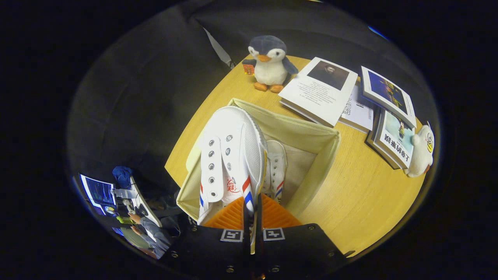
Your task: Open the storage box then place both shoes into the box .Put the left shoe in first, then the right shoe, with the right side of both shoes facing outward in a uniform manner.
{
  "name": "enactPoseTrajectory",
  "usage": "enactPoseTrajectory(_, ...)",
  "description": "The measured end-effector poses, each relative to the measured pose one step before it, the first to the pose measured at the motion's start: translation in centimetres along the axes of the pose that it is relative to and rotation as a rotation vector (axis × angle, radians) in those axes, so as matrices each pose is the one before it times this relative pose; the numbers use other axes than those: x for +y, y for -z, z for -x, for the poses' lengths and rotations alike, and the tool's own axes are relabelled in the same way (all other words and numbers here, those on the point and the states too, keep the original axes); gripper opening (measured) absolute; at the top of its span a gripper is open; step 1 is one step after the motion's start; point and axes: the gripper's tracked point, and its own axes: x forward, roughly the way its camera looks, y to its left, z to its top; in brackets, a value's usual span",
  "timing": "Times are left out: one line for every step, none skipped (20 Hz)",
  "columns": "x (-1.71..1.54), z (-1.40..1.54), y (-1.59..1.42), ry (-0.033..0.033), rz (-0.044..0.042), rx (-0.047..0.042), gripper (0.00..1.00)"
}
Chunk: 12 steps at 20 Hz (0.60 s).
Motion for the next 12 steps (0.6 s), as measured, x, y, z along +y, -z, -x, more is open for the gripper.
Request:
enactPoseTrajectory(-0.072, -0.227, -0.047, 0.0111, 0.00494, -0.00424, 0.04)
enactPoseTrajectory(-0.011, -0.102, 0.087, 0.00698, 0.00559, -0.00492, 0.04)
enactPoseTrajectory(0.525, 0.158, -0.066, -0.02169, 0.00868, -0.01105, 0.08)
enactPoseTrajectory(0.286, -0.326, 0.079, -0.00632, 0.02284, -0.02059, 0.29)
enactPoseTrajectory(-0.122, 0.316, -0.475, 0.01897, 0.02158, -0.0205, 0.52)
enactPoseTrajectory(-0.521, 1.663, -1.083, 0.02465, 0.01899, -0.02602, 0.75)
enactPoseTrajectory(-0.523, 0.602, -0.479, 0.01536, 0.01109, -0.02563, 0.98)
enactPoseTrajectory(0.021, -0.115, -0.029, 0.00641, 0.00417, -0.019, 0.99)
enactPoseTrajectory(-0.05, 0.546, -0.126, -0.0016, -0.00188, -0.01077, 0.99)
enactPoseTrajectory(-0.209, 0.551, -0.096, -0.00244, -0.00461, -0.01232, 0.99)
enactPoseTrajectory(-0.213, 0.74, -0.246, -0.00166, -0.00402, -0.01824, 0.99)
enactPoseTrajectory(-0.43, 0.849, -0.149, 0.00855, -0.00463, -0.01961, 0.99)
